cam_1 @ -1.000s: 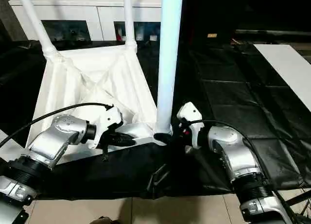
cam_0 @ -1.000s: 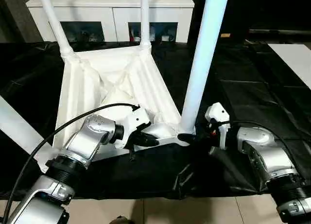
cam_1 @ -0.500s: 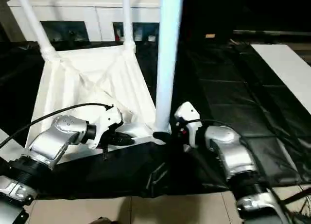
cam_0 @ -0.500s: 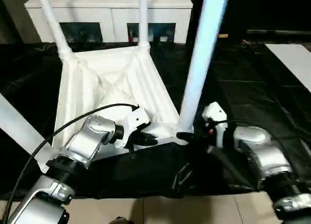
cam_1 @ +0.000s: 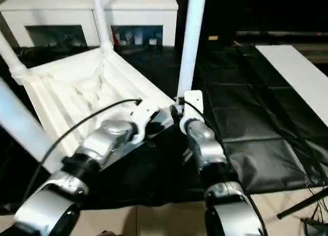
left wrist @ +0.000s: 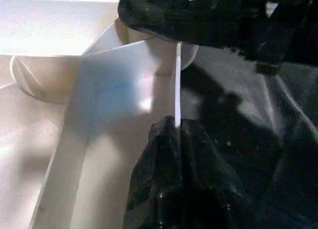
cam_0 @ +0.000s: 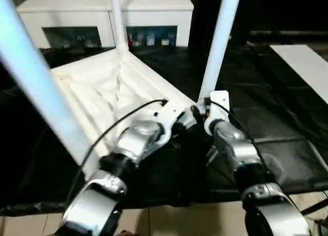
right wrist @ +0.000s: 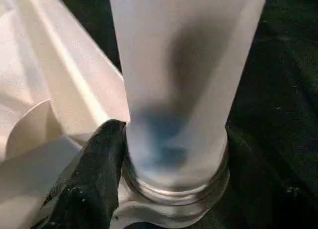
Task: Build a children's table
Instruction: Rotate leg to tighten
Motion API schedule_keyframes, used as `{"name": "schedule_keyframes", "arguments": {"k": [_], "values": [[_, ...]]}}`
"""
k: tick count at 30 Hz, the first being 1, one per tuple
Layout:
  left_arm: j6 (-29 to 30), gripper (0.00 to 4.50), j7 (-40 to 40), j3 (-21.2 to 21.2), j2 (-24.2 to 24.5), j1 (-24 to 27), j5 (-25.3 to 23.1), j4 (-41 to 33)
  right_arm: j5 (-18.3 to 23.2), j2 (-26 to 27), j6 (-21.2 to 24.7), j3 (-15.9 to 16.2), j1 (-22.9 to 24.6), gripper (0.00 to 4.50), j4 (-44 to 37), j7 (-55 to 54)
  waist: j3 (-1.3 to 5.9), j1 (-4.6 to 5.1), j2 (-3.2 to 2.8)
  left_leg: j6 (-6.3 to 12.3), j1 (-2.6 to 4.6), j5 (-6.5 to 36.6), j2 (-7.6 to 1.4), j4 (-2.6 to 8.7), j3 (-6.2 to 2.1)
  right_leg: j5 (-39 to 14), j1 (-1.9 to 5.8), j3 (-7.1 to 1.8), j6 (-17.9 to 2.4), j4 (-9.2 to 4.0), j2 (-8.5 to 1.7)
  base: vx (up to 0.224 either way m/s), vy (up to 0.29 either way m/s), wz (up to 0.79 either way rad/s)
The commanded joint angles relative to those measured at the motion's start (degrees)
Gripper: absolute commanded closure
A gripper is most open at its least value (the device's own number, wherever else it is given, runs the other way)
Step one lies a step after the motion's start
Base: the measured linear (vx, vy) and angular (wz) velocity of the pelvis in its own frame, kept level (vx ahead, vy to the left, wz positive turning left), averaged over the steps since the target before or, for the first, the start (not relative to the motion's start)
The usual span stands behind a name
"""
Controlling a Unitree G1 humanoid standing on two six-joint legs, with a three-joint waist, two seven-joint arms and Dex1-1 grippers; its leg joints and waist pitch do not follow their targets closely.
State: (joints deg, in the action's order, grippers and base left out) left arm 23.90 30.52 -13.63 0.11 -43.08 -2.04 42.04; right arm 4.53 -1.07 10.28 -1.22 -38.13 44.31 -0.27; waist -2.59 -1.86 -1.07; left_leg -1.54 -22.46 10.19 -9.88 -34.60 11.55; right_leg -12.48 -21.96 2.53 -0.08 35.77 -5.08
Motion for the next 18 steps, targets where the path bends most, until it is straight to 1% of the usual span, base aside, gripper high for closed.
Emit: {"name": "schedule_keyframes", "arguments": {"k": [1,2,3,5,6,7,8,9,11,12,13,14,15,16,17,18], "values": [[-2.55,4.50,-1.68,1.73,-1.21,-1.26,0.29,0.32,0.41,2.71,-0.30,0.80,-0.30,1.78,2.55,0.98,3.77,-0.02,0.67,2.22,1.39,9.39,-2.91,4.13,-1.59,-2.36,2.04,-2.10,-13.67,-4.40,-3.41,0.000,0.000,0.00],[-2.55,4.50,-1.68,1.73,-1.21,-1.26,0.29,0.32,0.41,2.71,-0.30,0.80,-0.30,1.78,2.55,0.98,3.77,-0.02,0.67,2.22,1.39,9.39,-2.91,4.13,-1.59,-2.36,2.04,-2.10,-13.67,-4.40,-3.41,0.000,0.000,0.00],[-2.53,4.50,-1.44,1.74,-1.07,-1.13,0.28,0.07,1.24,2.86,-0.75,0.27,-0.29,1.43,2.11,1.99,3.74,-0.17,0.53,3.16,1.32,8.50,-2.96,4.08,-1.57,-1.04,2.12,-2.07,-13.68,-4.31,-3.46,0.000,0.000,0.00],[-2.50,4.50,0.44,1.36,0.45,-0.60,0.26,-1.17,0.84,1.66,-1.11,0.59,0.49,1.08,-2.13,4.96,3.72,-0.27,0.64,3.93,1.28,8.18,-3.00,4.08,-1.56,-0.68,2.20,-2.04,-13.75,-4.30,-3.48,0.000,0.000,0.00],[-2.48,4.50,1.01,1.32,0.85,-0.46,0.36,-1.49,0.59,1.16,-1.16,0.88,0.70,1.02,-3.16,5.61,3.67,-0.35,0.69,4.37,1.22,7.93,-3.03,4.09,-1.57,-0.54,2.20,-2.03,-13.74,-4.29,-3.50,0.000,0.000,0.00],[-2.77,4.50,2.33,1.07,1.78,-0.19,0.53,-2.13,1.26,0.43,-0.59,0.67,1.05,1.02,-4.90,6.76,3.67,-0.28,0.72,4.48,1.13,7.83,-3.05,4.10,-1.58,-0.58,2.24,-2.05,-13.78,-4.25,-3.53,0.000,0.000,0.00],[-3.09,4.50,3.88,0.62,2.75,0.22,0.63,-3.03,1.75,-0.46,0.22,0.52,1.49,0.91,-6.38,7.53,3.71,-0.26,0.74,4.59,1.01,7.53,-2.99,4.12,-1.70,-0.53,2.41,-1.97,-13.63,-4.16,-3.49,0.000,0.000,0.00],[-3.56,4.50,6.45,0.01,4.25,0.92,0.83,-4.42,1.59,-2.44,0.56,1.45,2.35,0.80,-8.27,10.33,3.74,-0.20,0.71,4.88,1.09,7.23,-3.07,4.03,-1.62,-0.33,2.31,-2.02,-13.79,-4.11,-3.51,0.000,0.000,0.00],[-3.95,4.50,9.25,-0.55,5.70,1.71,1.15,-5.88,1.68,-4.29,1.15,2.17,3.32,0.80,-9.99,13.38,3.76,-0.28,0.77,5.44,0.95,6.44,-3.04,3.94,-1.66,0.84,2.45,-1.94,-14.06,-4.02,-3.44,0.000,0.000,0.00],[-3.49,4.50,11.87,-1.05,7.21,2.58,1.46,-7.37,1.67,-6.36,1.73,2.98,4.51,0.80,-11.76,16.71,3.73,-0.34,0.64,5.65,1.16,6.46,-3.20,3.92,-1.57,1.14,2.23,-2.02,-14.36,-3.98,-3.45,0.000,0.000,0.00],[-5.22,4.50,17.13,-2.37,9.83,4.15,1.90,-9.44,1.91,-9.75,2.42,4.61,6.80,0.80,-14.96,22.91,3.59,-0.73,0.60,6.02,1.10,6.95,-3.23,3.95,-1.62,0.70,2.39,-1.98,-14.19,-4.16,-3.49,0.000,0.000,0.00],[-4.49,4.50,19.61,-2.72,11.16,4.97,2.46,-10.50,1.86,-11.91,2.48,5.91,8.30,0.80,-17.04,26.58,3.61,-0.78,0.65,5.87,1.16,7.09,-3.36,3.93,-1.55,0.73,2.31,-2.06,-14.08,-4.05,-3.46,0.000,0.000,0.00],[-5.94,4.50,22.65,-3.45,12.79,5.82,2.72,-11.53,1.79,-14.14,2.25,7.24,9.95,0.80,-19.35,30.68,3.70,-1.14,0.37,5.78,1.51,7.44,-3.41,3.93,-1.57,0.90,2.22,-2.01,-14.19,-4.03,-3.37,0.000,0.000,0.00],[-7.27,4.50,25.82,-3.97,14.15,6.63,3.42,-12.67,2.06,-15.86,2.06,8.29,11.31,0.80,-21.24,34.20,3.62,-1.09,0.19,5.80,1.38,7.25,-3.49,4.04,-1.49,1.59,2.07,-2.12,-14.29,-3.83,-3.32,0.000,0.000,0.00],[-6.90,4.50,26.80,-4.06,14.62,6.92,3.75,-13.21,2.27,-16.52,2.06,8.65,11.88,0.80,-22.01,35.57,3.62,-1.20,0.18,5.64,1.42,7.42,-3.48,4.11,-1.55,1.47,2.03,-2.02,-14.30,-3.93,-3.24,0.000,0.000,0.00],[-6.47,4.50,28.18,-4.21,15.27,7.32,4.22,-13.98,2.55,-17.46,2.05,9.15,12.67,0.80,-23.06,37.49,3.66,-1.30,0.13,5.38,1.63,7.76,-3.58,4.11,-1.50,1.41,1.96,-2.03,-14.47,-3.89,-3.26,0.000,0.000,0.00]]}}
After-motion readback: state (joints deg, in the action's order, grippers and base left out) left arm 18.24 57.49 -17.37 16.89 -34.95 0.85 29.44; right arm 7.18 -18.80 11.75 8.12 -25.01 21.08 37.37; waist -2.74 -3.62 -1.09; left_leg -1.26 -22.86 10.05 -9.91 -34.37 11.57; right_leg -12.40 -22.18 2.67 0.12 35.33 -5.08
